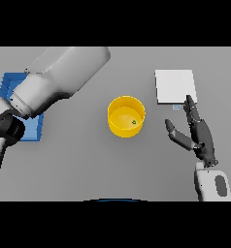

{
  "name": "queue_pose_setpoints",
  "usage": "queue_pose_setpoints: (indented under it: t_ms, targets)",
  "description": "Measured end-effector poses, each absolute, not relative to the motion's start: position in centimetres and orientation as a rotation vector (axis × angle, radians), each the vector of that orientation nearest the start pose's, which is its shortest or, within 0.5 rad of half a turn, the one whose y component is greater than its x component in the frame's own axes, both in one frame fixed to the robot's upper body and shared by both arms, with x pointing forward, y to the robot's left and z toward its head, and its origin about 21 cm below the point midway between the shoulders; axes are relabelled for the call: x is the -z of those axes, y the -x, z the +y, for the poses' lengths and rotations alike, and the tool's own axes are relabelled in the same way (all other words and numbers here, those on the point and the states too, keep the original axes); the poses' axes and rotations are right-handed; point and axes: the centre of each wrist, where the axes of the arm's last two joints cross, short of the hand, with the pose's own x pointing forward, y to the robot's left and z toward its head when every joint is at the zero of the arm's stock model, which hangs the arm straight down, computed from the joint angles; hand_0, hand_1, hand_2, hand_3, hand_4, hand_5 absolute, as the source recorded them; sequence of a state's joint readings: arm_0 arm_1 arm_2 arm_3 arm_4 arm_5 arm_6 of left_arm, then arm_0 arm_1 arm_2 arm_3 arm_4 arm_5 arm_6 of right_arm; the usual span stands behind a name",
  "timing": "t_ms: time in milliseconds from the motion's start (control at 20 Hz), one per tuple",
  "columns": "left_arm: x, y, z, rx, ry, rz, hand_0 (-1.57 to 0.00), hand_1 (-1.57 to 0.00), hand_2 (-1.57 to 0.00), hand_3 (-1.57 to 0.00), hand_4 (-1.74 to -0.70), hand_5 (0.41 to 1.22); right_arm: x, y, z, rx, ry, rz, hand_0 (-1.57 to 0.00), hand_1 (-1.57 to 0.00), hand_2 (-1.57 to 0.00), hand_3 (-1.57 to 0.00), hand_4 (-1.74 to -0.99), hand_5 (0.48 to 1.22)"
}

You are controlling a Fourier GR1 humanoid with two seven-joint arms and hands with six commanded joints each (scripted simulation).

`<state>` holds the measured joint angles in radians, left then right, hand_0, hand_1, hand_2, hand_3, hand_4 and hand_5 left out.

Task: Pick up the red beaker and tilt it to pour out 1 green nut into yellow bowl. Pick up the yellow bowl and place it on the metallic measuring scale.

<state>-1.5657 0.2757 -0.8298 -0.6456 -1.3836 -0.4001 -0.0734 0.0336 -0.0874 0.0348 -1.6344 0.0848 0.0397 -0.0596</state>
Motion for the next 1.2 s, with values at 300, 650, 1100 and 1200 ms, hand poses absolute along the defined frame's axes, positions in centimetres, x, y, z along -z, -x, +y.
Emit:
queue_pose_setpoints:
  t_ms: [300, 650, 1100, 1200]
  targets:
    - [-36.1, -46.6, 12.2, -2.479, 2.372, 1.603, -1.57, -1.55, -1.54, -1.45, -1.66, 1.218, -0.9, -23.9, -24.3, -0.223, 0.075, -1.663, 0.00, 0.00, 0.00, 0.00, -1.306, 0.651]
    - [-33.2, -48.0, 24.0, -2.185, 2.693, 2.542, -1.57, -1.57, -1.57, -1.40, -1.72, 1.220, -1.2, -24.6, -23.8, -0.269, 0.087, -1.683, 0.00, 0.00, 0.00, 0.00, -1.294, 0.649]
    - [-21.8, -46.6, 31.9, -1.766, 3.227, 2.998, -1.57, -1.57, -1.57, -1.42, -1.74, 1.221, -0.5, -24.5, -23.9, -0.263, 0.071, -1.675, 0.00, 0.00, 0.00, 0.00, -1.307, 0.677]
    - [-19.6, -45.8, 32.5, -1.615, 3.255, 3.162, -1.57, -1.57, -1.57, -1.47, -1.74, 1.221, -0.5, -24.4, -24.3, -0.271, 0.078, -1.667, 0.00, 0.00, 0.00, 0.00, -1.306, 0.688]
